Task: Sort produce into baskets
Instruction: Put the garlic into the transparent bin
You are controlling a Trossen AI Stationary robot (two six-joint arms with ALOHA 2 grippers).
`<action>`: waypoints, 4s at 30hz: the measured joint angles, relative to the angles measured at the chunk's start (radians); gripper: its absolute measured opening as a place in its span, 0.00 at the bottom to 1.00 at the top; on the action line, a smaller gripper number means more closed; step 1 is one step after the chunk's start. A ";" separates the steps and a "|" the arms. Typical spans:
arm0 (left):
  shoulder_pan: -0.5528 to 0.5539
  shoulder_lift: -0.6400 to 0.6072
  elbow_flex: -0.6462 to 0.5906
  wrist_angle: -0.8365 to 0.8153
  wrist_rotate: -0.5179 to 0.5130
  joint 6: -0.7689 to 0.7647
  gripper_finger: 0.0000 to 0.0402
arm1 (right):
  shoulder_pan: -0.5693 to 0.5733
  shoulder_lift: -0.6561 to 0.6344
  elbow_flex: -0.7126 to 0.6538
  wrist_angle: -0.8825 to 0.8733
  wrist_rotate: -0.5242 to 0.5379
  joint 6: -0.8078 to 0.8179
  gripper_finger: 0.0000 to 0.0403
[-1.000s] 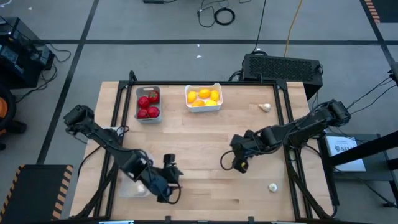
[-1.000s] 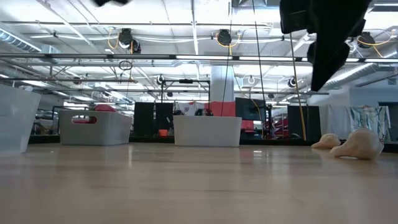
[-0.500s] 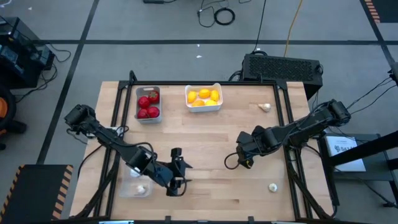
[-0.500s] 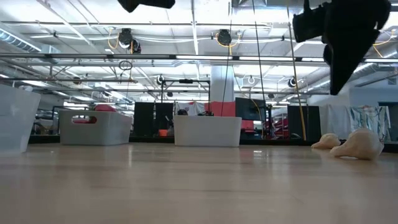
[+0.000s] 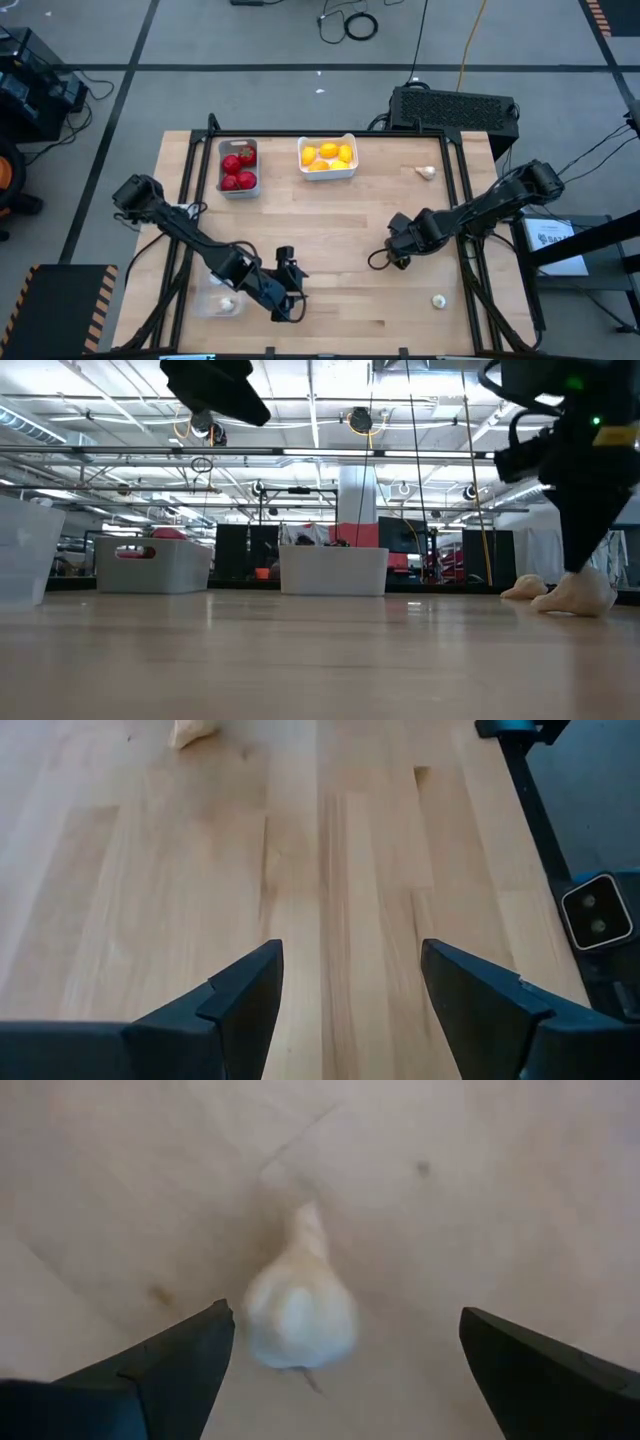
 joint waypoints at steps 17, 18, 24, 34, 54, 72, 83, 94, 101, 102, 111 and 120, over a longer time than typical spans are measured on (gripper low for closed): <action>0.008 0.005 0.000 0.003 0.003 0.007 0.61 | -0.008 0.000 -0.159 0.279 -0.018 0.008 0.86; 0.008 0.005 0.000 0.003 0.003 0.009 0.61 | -0.008 0.000 -0.164 0.289 -0.009 0.008 0.84; 0.008 0.005 0.000 0.002 0.003 0.028 0.61 | -0.008 0.000 -0.171 0.309 -0.002 0.007 0.71; 0.008 0.001 0.000 -0.022 0.003 0.081 0.61 | -0.007 0.000 -0.171 0.383 -0.008 -0.026 0.45; 0.007 -0.169 0.001 -0.247 0.031 0.048 0.61 | 0.033 0.000 -0.171 1.122 -0.032 -0.263 0.44; 0.000 -0.386 0.001 -0.443 -0.166 0.000 0.61 | 0.068 0.338 0.209 1.531 0.031 -0.675 0.44; 0.000 -0.389 0.001 -0.555 -0.183 -0.048 0.61 | 0.060 0.764 0.802 1.375 -0.085 -0.931 0.44; 0.001 -0.388 0.001 -0.622 -0.220 -0.080 0.61 | 0.009 1.131 1.239 1.402 -0.081 -0.945 0.44; 0.001 -0.388 0.001 -0.613 -0.230 -0.080 0.61 | -0.027 1.318 1.457 1.400 -0.074 -0.880 0.44; 0.001 -0.388 0.001 -0.610 -0.230 -0.080 0.61 | -0.031 1.327 1.468 1.400 -0.075 -0.872 0.44; 0.001 -0.388 0.001 -0.603 -0.230 -0.081 0.61 | -0.071 1.335 1.473 1.331 -0.079 -0.792 0.56; 0.001 -0.388 0.001 -0.605 -0.225 -0.107 0.61 | -0.072 1.321 1.473 1.269 -0.105 -0.778 0.72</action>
